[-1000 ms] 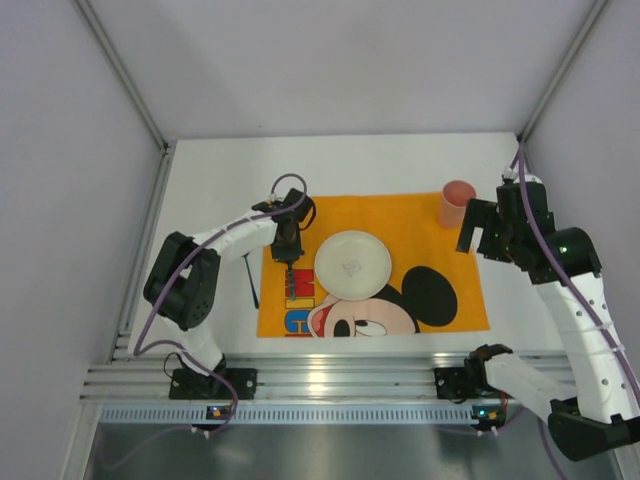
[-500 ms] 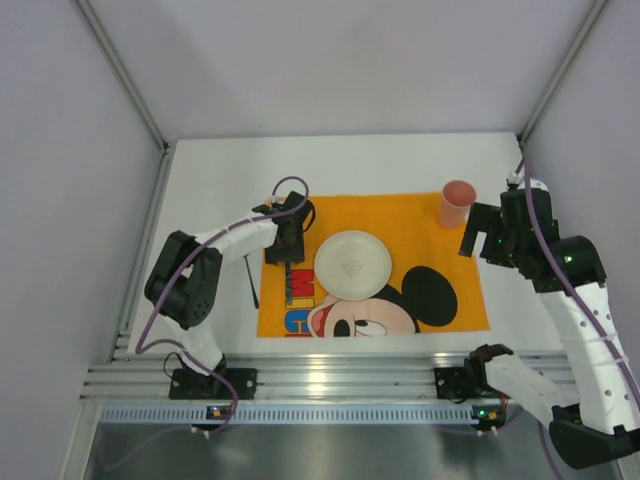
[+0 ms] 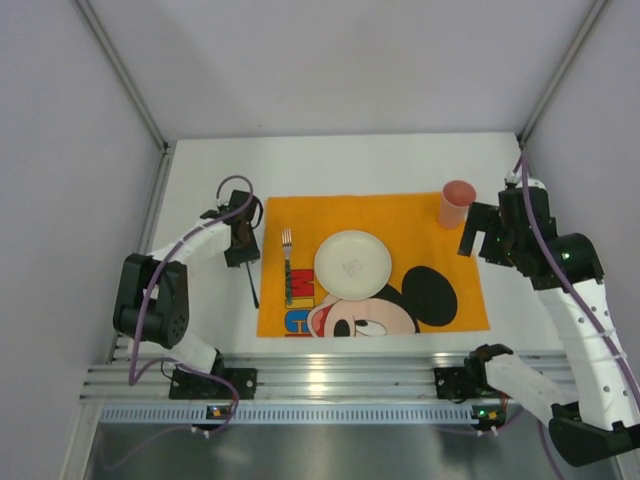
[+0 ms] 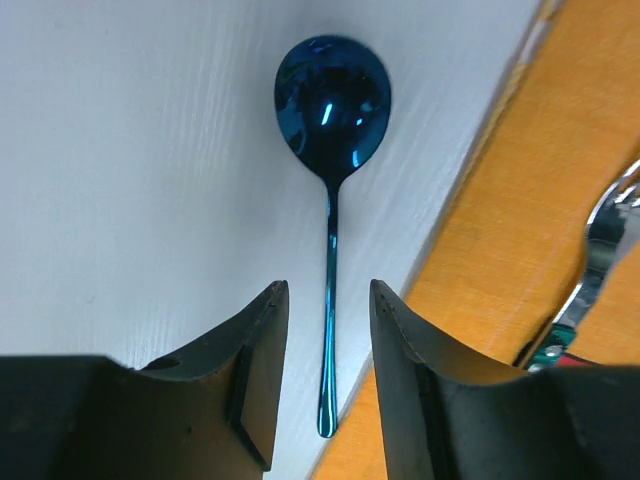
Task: Set the dinner table for one person
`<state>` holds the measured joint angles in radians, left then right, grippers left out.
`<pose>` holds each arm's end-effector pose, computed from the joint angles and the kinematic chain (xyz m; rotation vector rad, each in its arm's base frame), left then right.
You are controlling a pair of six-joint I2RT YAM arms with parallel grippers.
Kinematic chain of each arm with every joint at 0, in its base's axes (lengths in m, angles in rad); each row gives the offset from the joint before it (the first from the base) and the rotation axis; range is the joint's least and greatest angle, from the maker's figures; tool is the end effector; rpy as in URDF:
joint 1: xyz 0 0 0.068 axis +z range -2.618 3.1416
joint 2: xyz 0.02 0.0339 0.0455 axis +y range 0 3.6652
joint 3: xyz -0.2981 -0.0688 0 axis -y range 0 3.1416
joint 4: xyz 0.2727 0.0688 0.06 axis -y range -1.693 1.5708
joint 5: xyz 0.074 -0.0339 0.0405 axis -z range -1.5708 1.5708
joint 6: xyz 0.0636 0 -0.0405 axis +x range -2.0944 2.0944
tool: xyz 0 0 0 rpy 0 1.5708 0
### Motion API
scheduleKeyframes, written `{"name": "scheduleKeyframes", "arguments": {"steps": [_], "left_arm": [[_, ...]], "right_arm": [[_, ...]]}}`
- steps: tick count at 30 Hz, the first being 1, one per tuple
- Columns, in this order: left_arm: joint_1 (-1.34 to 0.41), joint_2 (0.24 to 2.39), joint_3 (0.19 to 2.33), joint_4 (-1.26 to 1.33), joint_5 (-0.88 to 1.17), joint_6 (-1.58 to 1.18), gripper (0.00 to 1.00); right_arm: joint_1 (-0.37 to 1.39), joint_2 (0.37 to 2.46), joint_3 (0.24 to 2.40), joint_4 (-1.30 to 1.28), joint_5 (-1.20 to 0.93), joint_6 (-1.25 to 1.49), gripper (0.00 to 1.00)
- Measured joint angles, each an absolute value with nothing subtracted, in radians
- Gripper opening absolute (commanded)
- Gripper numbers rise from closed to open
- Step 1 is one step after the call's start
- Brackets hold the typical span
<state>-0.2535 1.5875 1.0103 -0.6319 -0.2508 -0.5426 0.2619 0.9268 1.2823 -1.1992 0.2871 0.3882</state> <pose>0.3275 -0.0685 0.1862 -0.4523 2.6732 0.1229 0.1645 0.0255 0.4022 0.2792 2.3534 -0.0366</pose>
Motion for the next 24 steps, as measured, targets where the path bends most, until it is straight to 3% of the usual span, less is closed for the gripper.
{"name": "scheduleKeyframes", "arguments": {"steps": [9,16,24], "left_arm": [[-0.204,1.660,0.977,-0.575,-0.231,-0.519,0.32],[-0.192,1.703,1.007,-0.522,-0.197,-0.495,0.00],[-0.176,1.713,1.037,-0.543,-0.183,-0.492,0.00]], "right_arm": [[0.262,0.949,1.283,-1.206,0.287,0.385,1.00],[0.262,0.963,1.295,-1.225,0.287,0.380,1.00],[0.262,0.971,1.309,-1.215,0.263,0.366,1.00]]}}
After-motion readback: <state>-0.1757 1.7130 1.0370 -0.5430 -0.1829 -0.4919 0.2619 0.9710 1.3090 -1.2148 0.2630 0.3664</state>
